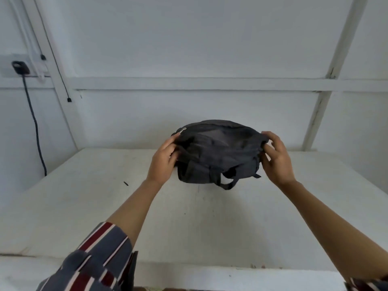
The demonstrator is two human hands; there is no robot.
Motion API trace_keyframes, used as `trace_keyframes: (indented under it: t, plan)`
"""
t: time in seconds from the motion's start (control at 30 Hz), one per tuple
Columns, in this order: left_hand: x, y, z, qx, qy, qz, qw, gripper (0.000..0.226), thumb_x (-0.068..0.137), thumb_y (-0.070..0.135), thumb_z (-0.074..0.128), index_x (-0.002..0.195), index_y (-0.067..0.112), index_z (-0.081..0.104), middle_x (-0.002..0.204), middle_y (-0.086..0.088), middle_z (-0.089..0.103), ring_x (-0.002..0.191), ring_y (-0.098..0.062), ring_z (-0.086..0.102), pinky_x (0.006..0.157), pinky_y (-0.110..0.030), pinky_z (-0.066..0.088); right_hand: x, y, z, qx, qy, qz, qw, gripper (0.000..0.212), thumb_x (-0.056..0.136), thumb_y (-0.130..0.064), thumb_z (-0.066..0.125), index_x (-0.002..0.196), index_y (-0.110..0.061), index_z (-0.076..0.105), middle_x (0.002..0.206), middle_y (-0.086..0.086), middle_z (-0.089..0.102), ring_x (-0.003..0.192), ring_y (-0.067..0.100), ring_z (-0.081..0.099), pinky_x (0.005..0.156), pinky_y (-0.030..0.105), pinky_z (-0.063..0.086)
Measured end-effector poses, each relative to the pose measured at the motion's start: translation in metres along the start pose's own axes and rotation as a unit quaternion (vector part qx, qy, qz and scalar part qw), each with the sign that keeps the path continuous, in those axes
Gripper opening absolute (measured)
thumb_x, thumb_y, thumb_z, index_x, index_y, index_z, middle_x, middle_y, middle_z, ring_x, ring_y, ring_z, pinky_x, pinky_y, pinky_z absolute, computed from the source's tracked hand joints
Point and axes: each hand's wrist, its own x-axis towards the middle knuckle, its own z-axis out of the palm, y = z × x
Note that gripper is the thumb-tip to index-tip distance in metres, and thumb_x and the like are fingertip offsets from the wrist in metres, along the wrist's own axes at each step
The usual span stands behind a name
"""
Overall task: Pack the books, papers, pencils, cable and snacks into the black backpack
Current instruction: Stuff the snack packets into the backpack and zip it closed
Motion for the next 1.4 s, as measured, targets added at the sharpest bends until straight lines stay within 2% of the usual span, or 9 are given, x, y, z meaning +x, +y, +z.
trace_keyframes:
  t: [0.13, 0.23, 0.37, 0.53, 0.63, 0.77, 0.87, 1.03, 1.4]
  plan:
    - [0.068, 0.001, 0.001, -0.015, 0.073, 0.026, 0.997, 0.017, 0.091, 0.004, 0.049, 0.097, -0.005, 0.063, 0.091, -0.004, 0.059, 0.081, 0.003, 0.05, 0.078, -0.003, 0.038, 0.063, 0.006, 0.013, 0.047, 0.042, 0.051, 0.997, 0.038, 0.089, -0.021, 0.035, 0.102, 0.003, 0.062, 0.115, 0.015, 0.059, 0.097, 0.027, 0.056, 0.08, 0.026, 0.04]
    - [0.121, -0.005, 0.006, -0.045, 0.108, -0.034, 0.993, 0.019, 0.094, 0.009, 0.05, 0.076, 0.007, 0.054, 0.067, 0.01, 0.047, 0.062, 0.001, 0.042, 0.06, -0.009, 0.034, 0.109, 0.006, 0.023, 0.086, 0.063, 0.113, 0.988, 0.031, 0.087, -0.014, 0.035, 0.099, 0.003, 0.058, 0.101, 0.014, 0.059, 0.083, 0.022, 0.05, 0.072, 0.027, 0.035]
    - [0.186, -0.019, 0.018, -0.071, 0.121, -0.085, 0.986, 0.039, 0.097, 0.018, 0.049, 0.058, 0.017, 0.041, 0.057, 0.008, 0.04, 0.055, -0.005, 0.034, 0.051, -0.016, 0.028, 0.167, 0.018, 0.041, 0.109, 0.08, 0.178, 0.975, 0.02, 0.094, -0.005, 0.036, 0.09, 0.0, 0.055, 0.083, 0.011, 0.054, 0.076, 0.023, 0.045, 0.067, 0.031, 0.034]
    - [0.248, -0.033, 0.035, -0.04, 0.122, -0.124, 0.984, 0.042, 0.097, 0.023, 0.046, 0.057, 0.018, 0.038, 0.059, 0.0, 0.046, 0.057, -0.013, 0.042, 0.053, -0.025, 0.028, 0.218, 0.046, 0.064, 0.089, 0.082, 0.225, 0.967, 0.026, 0.098, -0.011, 0.035, 0.098, 0.007, 0.053, 0.082, 0.009, 0.052, 0.076, 0.023, 0.046, 0.063, 0.026, 0.028]
    - [0.272, -0.049, 0.044, -0.013, 0.091, -0.166, 0.982, 0.034, 0.098, 0.029, 0.042, 0.077, 0.005, 0.053, 0.087, -0.02, 0.062, 0.082, -0.031, 0.056, 0.064, -0.029, 0.032, 0.238, 0.062, 0.079, 0.101, 0.062, 0.24, 0.963, 0.025, 0.099, -0.014, 0.036, 0.096, 0.002, 0.054, 0.083, 0.008, 0.053, 0.077, 0.022, 0.046, 0.066, 0.027, 0.03]
    - [0.279, -0.067, 0.05, -0.066, 0.051, -0.184, 0.979, 0.036, 0.101, 0.032, 0.032, 0.105, 0.006, 0.056, 0.095, -0.007, 0.058, 0.088, -0.02, 0.052, 0.072, -0.028, 0.038, 0.247, 0.077, 0.103, 0.19, 0.09, 0.251, 0.945, 0.024, 0.101, -0.019, 0.036, 0.088, -0.003, 0.049, 0.074, 0.0, 0.047, 0.073, 0.015, 0.041, 0.062, 0.024, 0.029]
    - [0.275, -0.075, 0.056, -0.084, 0.085, -0.164, 0.979, 0.03, 0.101, 0.03, 0.032, 0.094, 0.009, 0.053, 0.079, 0.004, 0.052, 0.079, -0.013, 0.049, 0.064, -0.018, 0.038, 0.246, 0.074, 0.116, 0.206, 0.115, 0.264, 0.935, 0.023, 0.102, -0.022, 0.033, 0.085, -0.009, 0.043, 0.068, -0.009, 0.041, 0.062, 0.006, 0.036, 0.058, 0.023, 0.029]
    - [0.26, -0.064, 0.071, -0.108, 0.201, -0.135, 0.964, 0.029, 0.101, 0.024, 0.037, 0.079, 0.008, 0.047, 0.064, 0.006, 0.043, 0.059, -0.004, 0.038, 0.053, -0.009, 0.033, 0.233, 0.065, 0.116, 0.184, 0.187, 0.245, 0.933, 0.025, 0.101, -0.02, 0.033, 0.08, -0.009, 0.04, 0.063, -0.009, 0.037, 0.055, 0.006, 0.03, 0.052, 0.016, 0.027]
    - [0.283, -0.043, 0.059, -0.103, 0.256, -0.115, 0.954, 0.03, 0.1, 0.024, 0.039, 0.076, 0.008, 0.046, 0.06, 0.008, 0.041, 0.055, -0.005, 0.035, 0.051, -0.013, 0.031, 0.257, 0.049, 0.095, 0.184, 0.255, 0.232, 0.92, 0.031, 0.1, -0.015, 0.036, 0.069, -0.017, 0.036, 0.06, -0.011, 0.035, 0.053, 0.005, 0.03, 0.051, 0.013, 0.028]
